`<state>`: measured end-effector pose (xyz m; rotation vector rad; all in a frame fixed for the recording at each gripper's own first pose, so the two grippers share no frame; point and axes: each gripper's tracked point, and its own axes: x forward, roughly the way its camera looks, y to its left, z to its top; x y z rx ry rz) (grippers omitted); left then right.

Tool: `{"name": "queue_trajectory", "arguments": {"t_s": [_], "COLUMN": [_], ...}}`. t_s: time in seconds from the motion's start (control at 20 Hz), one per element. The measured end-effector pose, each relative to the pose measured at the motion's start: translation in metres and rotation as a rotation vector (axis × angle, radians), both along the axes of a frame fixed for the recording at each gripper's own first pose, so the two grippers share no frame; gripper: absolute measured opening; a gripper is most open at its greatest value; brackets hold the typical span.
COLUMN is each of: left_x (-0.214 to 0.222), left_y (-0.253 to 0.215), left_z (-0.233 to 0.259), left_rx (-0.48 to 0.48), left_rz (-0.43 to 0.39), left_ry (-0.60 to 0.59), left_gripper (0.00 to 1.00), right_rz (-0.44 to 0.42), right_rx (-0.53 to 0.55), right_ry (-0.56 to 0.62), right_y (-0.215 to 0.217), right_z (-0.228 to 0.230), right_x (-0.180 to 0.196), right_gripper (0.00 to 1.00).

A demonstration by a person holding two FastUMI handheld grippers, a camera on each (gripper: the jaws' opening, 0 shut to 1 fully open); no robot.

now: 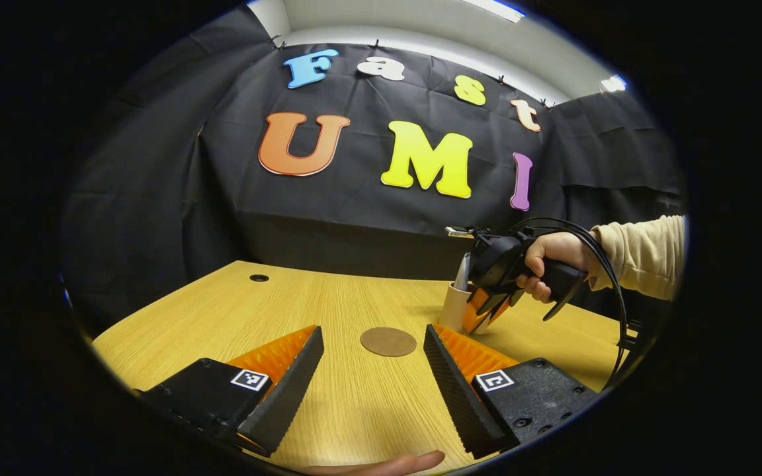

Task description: Put the toothbrush and toothpaste on the desktop into the cup, then pick up the cup and place it on the coaster on the desktop.

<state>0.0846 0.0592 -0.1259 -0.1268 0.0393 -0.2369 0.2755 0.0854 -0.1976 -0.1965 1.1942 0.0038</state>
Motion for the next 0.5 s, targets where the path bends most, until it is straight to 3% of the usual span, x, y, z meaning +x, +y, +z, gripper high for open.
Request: {"name": "queue_trajectory", "arguments": {"t_s": [0.5], "left_x": [-0.004], "left_y": [0.006], "left_z": [0.0], "left_rx": [0.02], "left_rz": [0.016], "left_ry": [-0.013], "left_gripper": [0.97], "right_rz": [0.091], "right_rx": [0.013], "right_ry": [-0.037], "right_y": [0.027], "right_z": [0.013], "right_x": [-0.015], "right_gripper": [0.26]}}
